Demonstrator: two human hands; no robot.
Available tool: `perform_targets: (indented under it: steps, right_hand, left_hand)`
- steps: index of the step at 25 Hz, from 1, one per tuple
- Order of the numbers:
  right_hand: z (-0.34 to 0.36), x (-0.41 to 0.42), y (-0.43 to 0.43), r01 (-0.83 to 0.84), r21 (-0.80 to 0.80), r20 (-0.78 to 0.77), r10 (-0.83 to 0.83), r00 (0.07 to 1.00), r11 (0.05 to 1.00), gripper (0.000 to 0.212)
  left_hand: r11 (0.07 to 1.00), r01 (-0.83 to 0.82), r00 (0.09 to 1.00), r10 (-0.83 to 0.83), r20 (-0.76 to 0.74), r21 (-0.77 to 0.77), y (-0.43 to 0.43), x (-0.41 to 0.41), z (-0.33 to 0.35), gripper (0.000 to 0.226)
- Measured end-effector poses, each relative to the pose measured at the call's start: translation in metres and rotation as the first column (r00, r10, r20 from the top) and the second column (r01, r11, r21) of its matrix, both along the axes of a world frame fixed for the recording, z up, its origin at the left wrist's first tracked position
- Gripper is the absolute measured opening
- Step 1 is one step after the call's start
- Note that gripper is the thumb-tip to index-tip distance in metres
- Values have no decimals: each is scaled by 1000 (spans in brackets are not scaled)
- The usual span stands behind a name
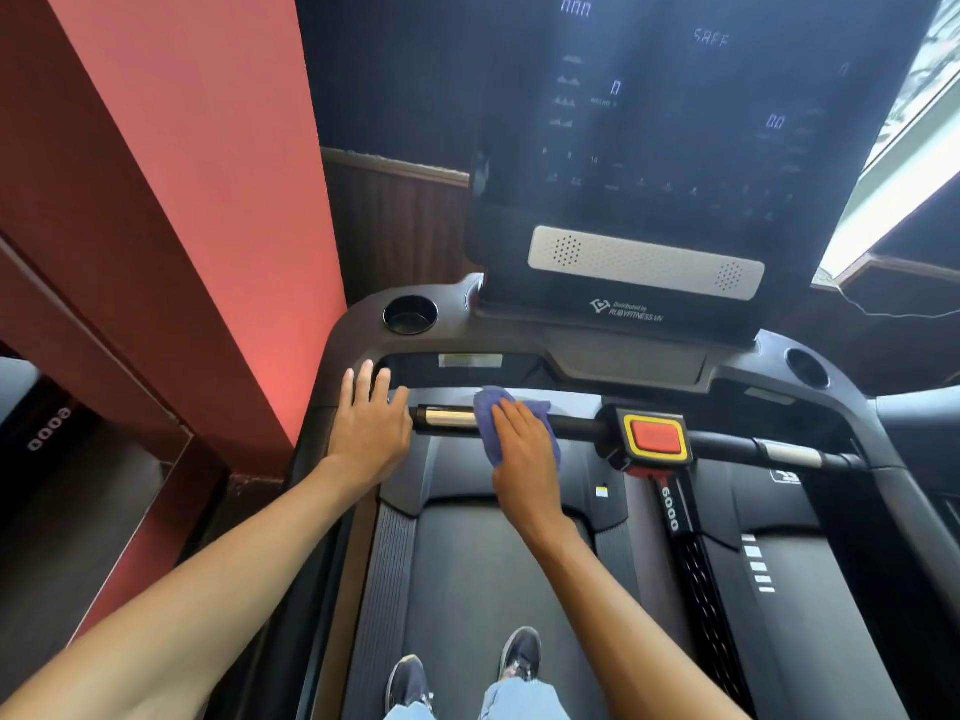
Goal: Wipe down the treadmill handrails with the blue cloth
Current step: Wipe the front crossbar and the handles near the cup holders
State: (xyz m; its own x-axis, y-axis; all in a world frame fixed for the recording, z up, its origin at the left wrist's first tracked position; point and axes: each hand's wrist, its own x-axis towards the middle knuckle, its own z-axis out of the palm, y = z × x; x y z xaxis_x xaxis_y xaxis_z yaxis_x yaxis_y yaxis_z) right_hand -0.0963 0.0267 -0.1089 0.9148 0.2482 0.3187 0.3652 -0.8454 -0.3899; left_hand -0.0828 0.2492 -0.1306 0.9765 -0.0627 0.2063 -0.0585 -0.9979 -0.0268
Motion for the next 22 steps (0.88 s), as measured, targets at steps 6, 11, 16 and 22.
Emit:
perform_targets:
  steps: [6,11,16,22]
  right_hand:
    - [-17,-12,4,211,-47,-23,-212,977,976,70]
    - [-25,-16,45,-111,-214,66,128,990,970,64]
    - [-5,18,44,82,-444,-13,-98,995,892,32]
    - [-25,6,84,-66,-379,17,78,997,923,56]
  left_hand:
    - [993,-38,998,33,-46,-108,34,3,9,40]
    - [934,354,935,-354,-13,37,33,5,5,53]
    - [940,342,939,-342,-37,-23,37,5,6,38]
    - [949,315,945,-316,-91,-22,34,6,10,30]
